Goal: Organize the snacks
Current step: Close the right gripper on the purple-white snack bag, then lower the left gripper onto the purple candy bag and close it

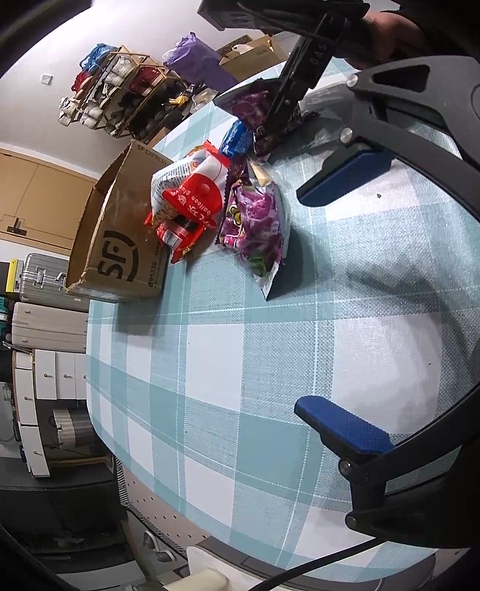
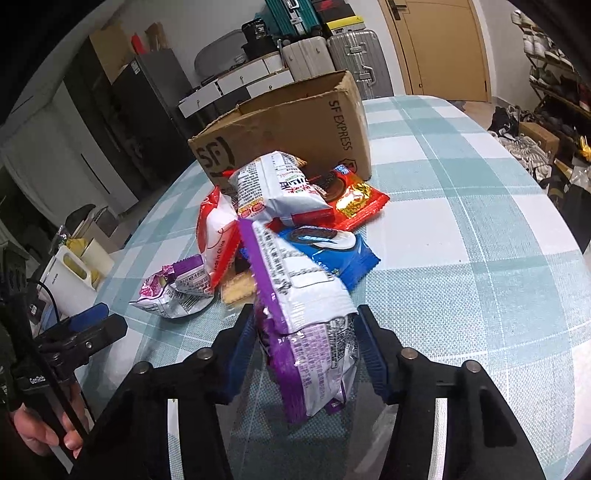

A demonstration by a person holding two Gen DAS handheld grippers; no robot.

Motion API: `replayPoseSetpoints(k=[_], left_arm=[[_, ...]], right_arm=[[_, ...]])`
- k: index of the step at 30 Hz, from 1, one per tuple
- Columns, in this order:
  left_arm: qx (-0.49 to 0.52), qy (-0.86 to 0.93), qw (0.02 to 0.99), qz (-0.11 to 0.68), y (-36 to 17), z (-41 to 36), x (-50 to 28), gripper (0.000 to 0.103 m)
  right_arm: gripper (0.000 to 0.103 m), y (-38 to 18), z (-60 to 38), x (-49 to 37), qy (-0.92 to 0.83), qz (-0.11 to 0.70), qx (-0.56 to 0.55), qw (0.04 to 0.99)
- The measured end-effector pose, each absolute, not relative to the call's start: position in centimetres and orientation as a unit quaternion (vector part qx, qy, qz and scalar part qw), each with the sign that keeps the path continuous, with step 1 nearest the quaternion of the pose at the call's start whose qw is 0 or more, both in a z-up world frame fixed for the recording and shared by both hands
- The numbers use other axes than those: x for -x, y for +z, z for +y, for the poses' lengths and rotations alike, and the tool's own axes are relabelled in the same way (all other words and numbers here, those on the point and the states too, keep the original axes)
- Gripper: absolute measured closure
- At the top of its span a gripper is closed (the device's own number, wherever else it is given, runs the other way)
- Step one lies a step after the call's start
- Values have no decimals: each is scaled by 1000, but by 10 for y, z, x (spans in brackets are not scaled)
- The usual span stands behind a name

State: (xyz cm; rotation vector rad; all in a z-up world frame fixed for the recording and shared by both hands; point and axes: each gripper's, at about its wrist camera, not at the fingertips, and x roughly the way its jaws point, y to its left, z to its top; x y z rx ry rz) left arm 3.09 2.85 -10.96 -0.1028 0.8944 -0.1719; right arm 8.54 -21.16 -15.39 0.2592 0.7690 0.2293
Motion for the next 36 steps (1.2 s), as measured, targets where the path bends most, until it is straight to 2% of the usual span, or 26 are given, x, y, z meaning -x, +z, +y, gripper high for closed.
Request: replayPoseSetpoints(k=[1,2,6,36], left_arm=[[51,-82,896,433,-111,29,-31,1],[52,-82,895,436,-112,30,-32,1],[57,-83,892,440,-115,31,-33,1],[41,-165,869,464,-109,-8,-70,1]], right_arm=[[56,-155,-212,-83,111,372,-128,913],[64,-155,-213,-82,111,369,-129,914],[68,-152,-214,-74,109,352,-126,921],[70,-129,-226,-38,109,312,-129,935]])
